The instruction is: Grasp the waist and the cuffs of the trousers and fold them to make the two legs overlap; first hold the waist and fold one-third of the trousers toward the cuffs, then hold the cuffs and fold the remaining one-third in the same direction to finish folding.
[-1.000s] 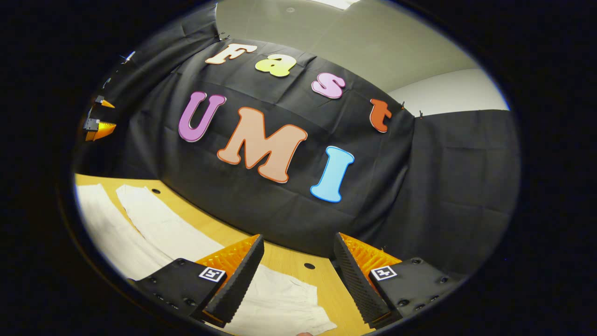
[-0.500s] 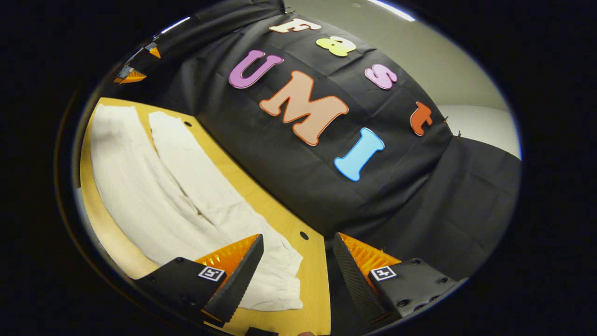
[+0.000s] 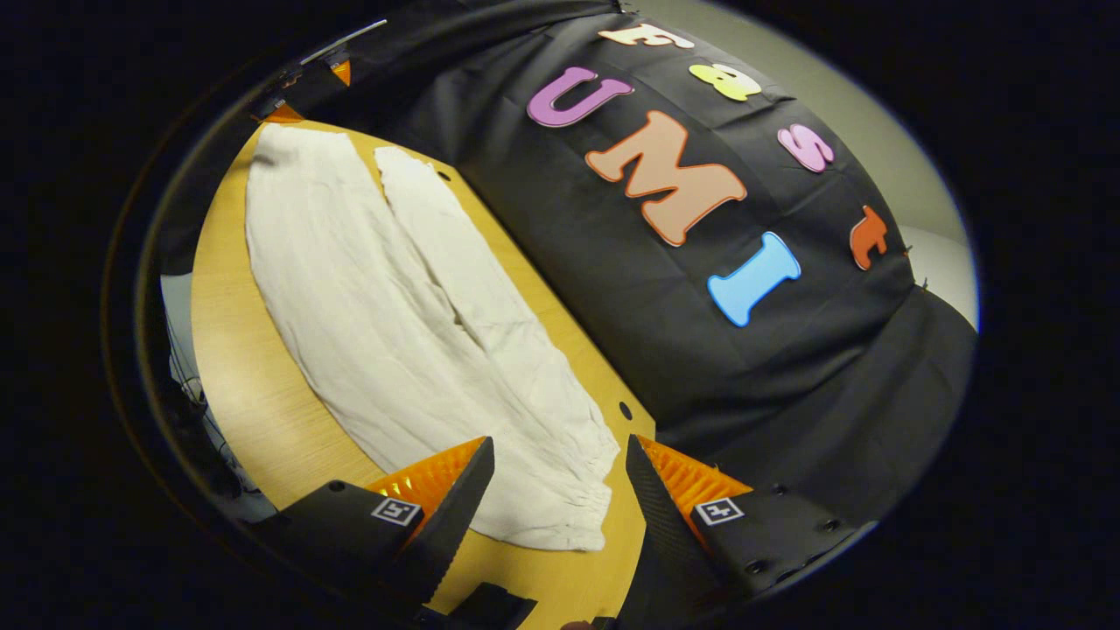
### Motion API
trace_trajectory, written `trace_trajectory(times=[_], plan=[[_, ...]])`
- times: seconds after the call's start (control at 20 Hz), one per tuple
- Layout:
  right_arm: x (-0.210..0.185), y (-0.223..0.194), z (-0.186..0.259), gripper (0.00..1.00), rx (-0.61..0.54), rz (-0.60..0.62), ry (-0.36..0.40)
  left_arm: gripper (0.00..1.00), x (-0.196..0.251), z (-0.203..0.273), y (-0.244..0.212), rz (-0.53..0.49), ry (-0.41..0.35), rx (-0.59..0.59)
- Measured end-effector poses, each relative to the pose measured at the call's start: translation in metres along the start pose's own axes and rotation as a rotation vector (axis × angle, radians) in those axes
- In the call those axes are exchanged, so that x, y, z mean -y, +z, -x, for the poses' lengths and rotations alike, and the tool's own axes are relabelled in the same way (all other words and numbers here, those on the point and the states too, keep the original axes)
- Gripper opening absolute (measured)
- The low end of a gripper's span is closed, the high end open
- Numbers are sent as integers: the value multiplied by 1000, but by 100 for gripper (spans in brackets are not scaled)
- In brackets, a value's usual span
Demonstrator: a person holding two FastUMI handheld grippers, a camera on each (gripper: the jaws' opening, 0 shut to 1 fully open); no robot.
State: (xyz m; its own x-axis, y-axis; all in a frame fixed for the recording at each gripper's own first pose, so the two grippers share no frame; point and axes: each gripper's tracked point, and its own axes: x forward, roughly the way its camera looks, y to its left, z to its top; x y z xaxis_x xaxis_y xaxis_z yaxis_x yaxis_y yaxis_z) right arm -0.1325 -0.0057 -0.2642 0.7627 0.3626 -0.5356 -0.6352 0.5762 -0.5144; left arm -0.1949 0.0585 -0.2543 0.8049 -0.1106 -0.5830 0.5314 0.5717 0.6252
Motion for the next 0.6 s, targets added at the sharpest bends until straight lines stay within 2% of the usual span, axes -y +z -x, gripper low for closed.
trace_trajectory(times=[0.05,0.1,0.35,0.6], plan=[[-9,-2,-2,100,-4,21,24,96,5,-2,-10,-27,-27,-5],[-16,-5,-1,98,-5,40,49,96,11,-1,-13,-51,-53,-9],[-51,-21,0,98,-28,157,157,96,35,5,-37,-156,-172,-46],[-67,-40,0,98,-59,249,209,97,55,14,-53,-193,-236,-90]])
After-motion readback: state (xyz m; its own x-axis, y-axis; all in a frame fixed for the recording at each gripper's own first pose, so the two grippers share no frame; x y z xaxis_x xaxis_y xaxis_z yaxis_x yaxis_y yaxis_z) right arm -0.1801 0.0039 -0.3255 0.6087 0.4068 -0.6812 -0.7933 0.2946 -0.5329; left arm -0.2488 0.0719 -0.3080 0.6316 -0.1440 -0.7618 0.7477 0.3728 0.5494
